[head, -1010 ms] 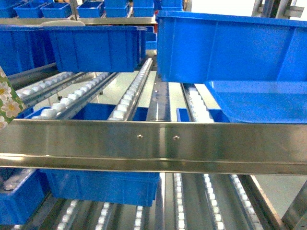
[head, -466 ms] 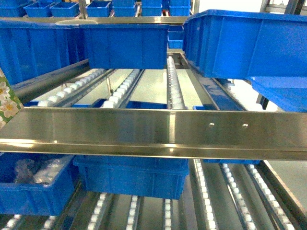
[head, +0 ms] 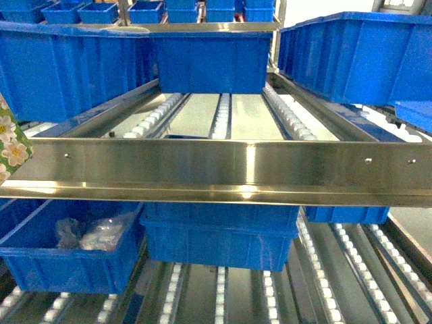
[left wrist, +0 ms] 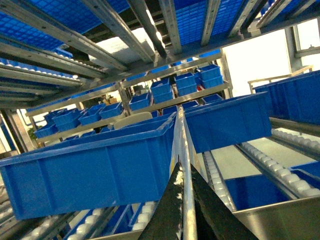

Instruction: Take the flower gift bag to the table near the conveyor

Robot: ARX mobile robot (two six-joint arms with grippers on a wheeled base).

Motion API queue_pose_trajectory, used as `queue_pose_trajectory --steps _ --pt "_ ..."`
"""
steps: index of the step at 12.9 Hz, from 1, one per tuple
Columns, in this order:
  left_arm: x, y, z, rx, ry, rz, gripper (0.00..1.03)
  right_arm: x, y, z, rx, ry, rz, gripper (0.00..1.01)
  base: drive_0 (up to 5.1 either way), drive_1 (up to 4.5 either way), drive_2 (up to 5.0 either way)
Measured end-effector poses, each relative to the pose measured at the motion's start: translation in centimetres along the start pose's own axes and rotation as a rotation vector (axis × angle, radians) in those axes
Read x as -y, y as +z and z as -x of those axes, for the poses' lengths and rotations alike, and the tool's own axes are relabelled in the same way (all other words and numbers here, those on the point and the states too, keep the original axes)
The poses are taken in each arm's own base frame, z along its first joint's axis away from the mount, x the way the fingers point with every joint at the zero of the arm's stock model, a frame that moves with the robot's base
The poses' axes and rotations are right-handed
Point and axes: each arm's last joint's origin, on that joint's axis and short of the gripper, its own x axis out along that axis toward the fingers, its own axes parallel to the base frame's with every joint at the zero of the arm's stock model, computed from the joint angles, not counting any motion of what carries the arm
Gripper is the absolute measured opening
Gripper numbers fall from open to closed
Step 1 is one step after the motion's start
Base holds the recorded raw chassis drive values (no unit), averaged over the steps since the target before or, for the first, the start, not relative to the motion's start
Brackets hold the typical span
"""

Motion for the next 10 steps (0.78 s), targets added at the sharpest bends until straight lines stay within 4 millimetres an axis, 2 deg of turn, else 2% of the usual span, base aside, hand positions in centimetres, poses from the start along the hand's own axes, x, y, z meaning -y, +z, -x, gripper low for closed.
queue_pose_trajectory --steps 10 --pt "0.00 0.00 0.00 0.000 0.000 0.000 0.02 0.00 0.01 0.00 0.001 0.000 0.000 0.02 -4.7 1.01 3.8"
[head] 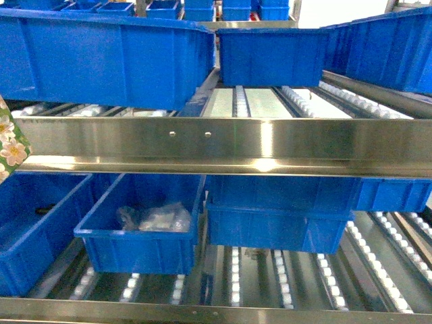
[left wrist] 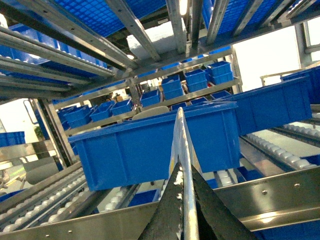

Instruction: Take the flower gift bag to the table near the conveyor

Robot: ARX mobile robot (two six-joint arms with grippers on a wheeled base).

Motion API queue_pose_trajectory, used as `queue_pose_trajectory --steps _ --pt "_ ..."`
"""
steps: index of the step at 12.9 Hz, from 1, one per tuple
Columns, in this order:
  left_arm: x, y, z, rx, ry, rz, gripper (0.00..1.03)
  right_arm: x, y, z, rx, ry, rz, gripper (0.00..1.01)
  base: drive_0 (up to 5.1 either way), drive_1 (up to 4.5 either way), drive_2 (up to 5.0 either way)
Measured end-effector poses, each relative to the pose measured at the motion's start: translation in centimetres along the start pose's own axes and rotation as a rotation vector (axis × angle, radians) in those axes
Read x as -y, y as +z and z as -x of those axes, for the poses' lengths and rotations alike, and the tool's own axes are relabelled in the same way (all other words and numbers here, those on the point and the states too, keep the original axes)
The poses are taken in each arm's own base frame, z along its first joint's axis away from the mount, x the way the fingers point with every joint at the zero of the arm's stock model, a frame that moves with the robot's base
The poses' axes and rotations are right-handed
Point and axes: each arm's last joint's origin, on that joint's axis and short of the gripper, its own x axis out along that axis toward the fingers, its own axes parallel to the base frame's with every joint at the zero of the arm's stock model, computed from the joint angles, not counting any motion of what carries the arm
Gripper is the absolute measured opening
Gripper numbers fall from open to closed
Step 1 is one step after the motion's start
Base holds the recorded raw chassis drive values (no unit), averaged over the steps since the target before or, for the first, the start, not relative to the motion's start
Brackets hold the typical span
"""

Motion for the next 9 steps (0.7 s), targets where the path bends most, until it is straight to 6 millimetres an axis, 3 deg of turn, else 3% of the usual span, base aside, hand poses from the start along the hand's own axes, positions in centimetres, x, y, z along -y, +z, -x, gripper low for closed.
queue_pose_trajectory --steps 3,9 --pt "-0.01 0.02 0.00 0.002 0.000 0.001 0.02 0.00 0.01 0.00 0.001 0.000 0.000 0.02 -4.6 1.08 3.8" --pt "-0.01 0.02 0.00 0.002 0.001 0.000 0.02 0.00 0.00 0.00 0.000 0.000 0.000 0.02 -4.9 2.51 2.5"
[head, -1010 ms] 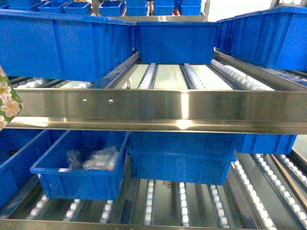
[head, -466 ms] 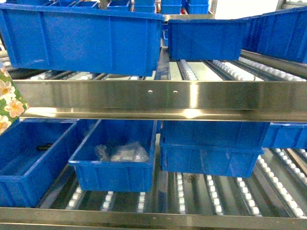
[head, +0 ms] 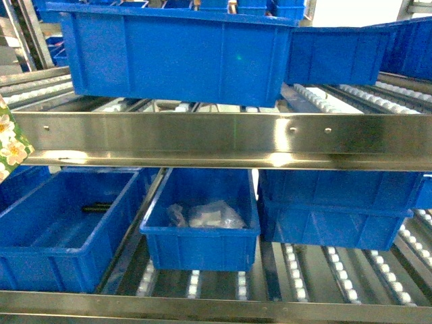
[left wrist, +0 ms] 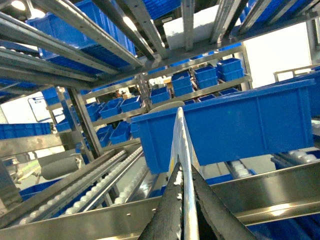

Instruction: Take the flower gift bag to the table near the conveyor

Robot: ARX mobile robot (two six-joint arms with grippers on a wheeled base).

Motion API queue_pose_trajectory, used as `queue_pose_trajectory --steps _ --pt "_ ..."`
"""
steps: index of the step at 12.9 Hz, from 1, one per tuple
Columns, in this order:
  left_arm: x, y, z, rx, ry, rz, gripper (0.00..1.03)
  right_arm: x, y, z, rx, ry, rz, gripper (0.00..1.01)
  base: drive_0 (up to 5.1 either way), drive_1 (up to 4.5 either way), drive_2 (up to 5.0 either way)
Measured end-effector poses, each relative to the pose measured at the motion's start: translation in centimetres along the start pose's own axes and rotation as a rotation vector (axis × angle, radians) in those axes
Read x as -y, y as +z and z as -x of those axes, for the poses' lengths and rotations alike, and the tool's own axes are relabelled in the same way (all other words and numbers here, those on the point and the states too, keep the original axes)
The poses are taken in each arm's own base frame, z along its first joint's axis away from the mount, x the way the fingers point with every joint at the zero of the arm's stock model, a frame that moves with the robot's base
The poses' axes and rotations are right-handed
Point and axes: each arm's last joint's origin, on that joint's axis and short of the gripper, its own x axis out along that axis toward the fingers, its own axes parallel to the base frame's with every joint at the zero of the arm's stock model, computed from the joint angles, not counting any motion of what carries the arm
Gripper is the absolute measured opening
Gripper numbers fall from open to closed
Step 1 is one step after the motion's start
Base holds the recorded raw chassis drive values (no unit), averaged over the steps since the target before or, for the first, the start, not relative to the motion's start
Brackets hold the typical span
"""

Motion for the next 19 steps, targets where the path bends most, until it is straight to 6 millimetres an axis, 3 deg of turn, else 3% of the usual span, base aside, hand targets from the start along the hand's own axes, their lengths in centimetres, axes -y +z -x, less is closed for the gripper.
queue_pose_trajectory --steps 19 --pt "0.01 -0.03 0.00 -0.003 -0.001 -0.001 0.02 0.00 0.00 0.00 0.000 0.000 0.000 0.02 -4.9 2.25 2.7"
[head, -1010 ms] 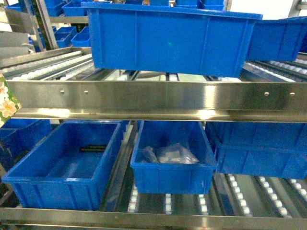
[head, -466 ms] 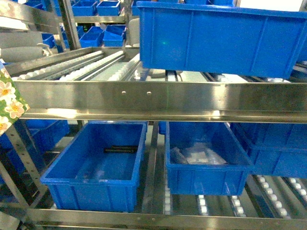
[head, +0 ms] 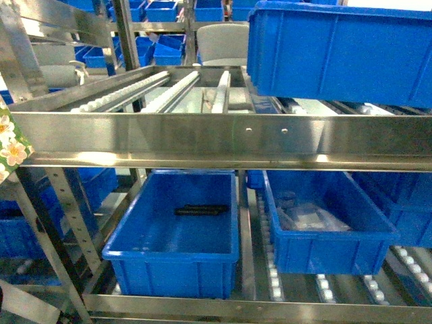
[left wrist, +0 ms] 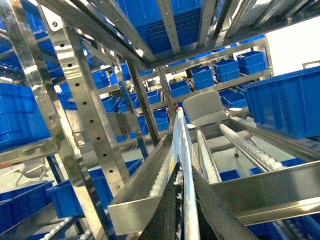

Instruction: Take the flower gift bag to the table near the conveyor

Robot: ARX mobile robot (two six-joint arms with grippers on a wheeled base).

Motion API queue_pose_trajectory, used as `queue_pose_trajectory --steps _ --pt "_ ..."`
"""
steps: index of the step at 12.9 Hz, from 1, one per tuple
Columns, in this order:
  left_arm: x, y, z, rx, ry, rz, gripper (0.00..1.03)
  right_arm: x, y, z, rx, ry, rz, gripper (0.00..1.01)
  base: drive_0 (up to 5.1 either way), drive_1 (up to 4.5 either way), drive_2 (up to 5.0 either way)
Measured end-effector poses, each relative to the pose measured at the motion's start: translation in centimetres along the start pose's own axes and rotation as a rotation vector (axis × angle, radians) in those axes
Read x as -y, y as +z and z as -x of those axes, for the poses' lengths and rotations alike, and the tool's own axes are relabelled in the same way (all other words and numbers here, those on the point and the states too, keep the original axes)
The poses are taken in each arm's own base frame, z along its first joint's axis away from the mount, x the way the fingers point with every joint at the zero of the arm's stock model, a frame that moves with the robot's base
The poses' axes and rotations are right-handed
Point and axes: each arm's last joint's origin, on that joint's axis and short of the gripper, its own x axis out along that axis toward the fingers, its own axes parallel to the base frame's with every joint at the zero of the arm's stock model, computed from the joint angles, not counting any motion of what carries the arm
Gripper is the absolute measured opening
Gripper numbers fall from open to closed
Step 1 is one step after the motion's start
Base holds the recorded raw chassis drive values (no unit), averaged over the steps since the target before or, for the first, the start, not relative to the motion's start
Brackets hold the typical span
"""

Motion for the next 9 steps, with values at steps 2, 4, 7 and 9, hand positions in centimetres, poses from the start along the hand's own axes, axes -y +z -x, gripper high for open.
queue_pose_trajectory --steps 2,4,7,9 --pt "0.00 0.01 0.00 0.001 0.000 0.001 0.02 0.00 0.03 0.01 0.002 0.000 0.000 0.02 -4.7 1.10 3.7" --pt "0.00 0.01 0.00 0.001 0.000 0.000 0.02 0.00 0.01 0.01 0.001 0.000 0.000 0.02 -4.6 0.87 3.9" --pt "0.00 0.01 0.00 0.001 0.000 0.000 0.02 0.00 0.00 0.00 0.000 0.000 0.000 0.02 -4.6 0.80 3.9" --pt "0.00 0.01 0.00 0.001 0.000 0.001 0.02 0.00 0.00 0.00 0.000 0.000 0.000 0.02 -4.6 0.77 3.9"
